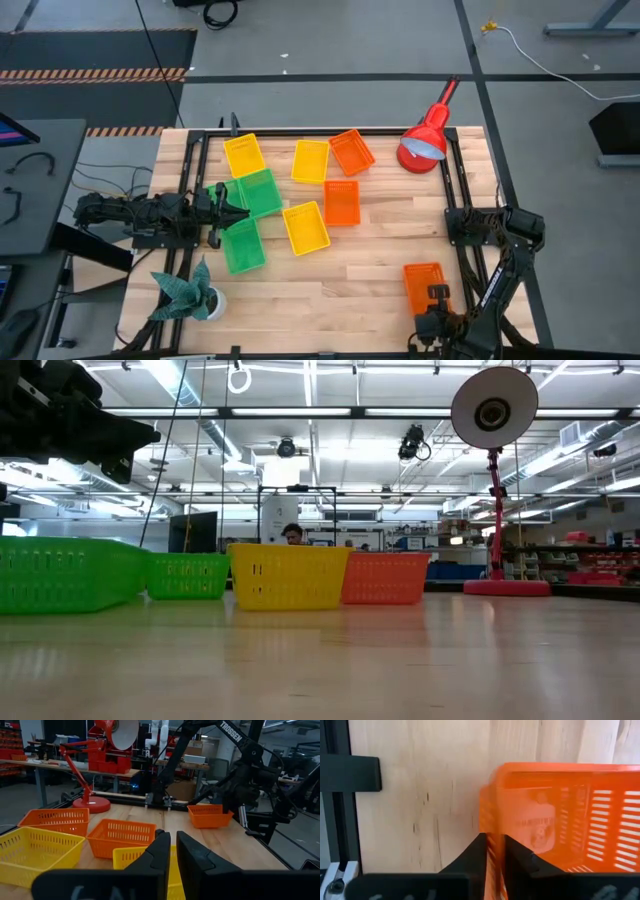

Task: Stack baskets by color
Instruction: Move the orange basket on the bottom right of the table, then move the yellow basket on the bottom right of the table

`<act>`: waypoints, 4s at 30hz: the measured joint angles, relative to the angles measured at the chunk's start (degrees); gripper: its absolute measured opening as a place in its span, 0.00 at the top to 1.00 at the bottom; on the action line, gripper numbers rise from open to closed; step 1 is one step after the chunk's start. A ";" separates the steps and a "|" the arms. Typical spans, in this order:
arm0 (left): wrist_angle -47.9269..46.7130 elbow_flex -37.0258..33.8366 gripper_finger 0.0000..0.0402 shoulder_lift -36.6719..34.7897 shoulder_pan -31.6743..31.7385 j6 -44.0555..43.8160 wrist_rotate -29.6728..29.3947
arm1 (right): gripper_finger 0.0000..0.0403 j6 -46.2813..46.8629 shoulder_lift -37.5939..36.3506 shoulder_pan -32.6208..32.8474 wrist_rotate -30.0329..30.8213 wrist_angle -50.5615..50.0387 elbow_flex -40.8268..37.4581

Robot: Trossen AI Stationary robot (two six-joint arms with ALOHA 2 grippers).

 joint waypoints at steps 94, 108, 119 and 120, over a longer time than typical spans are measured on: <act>0.61 0.00 0.91 -0.01 -0.01 -0.02 -0.01 | 0.98 -12.88 -6.27 -21.22 3.59 19.69 10.99; 0.63 0.00 0.91 -0.01 0.00 0.00 -0.01 | 0.98 -15.03 5.24 -17.66 2.97 11.50 10.99; 0.66 0.00 0.93 -0.02 0.00 0.00 0.00 | 0.95 -13.28 5.86 -15.23 2.60 11.66 10.72; 0.66 -0.01 0.92 -0.02 -0.01 -0.01 -0.02 | 0.95 -12.68 5.86 -15.12 2.55 11.68 10.40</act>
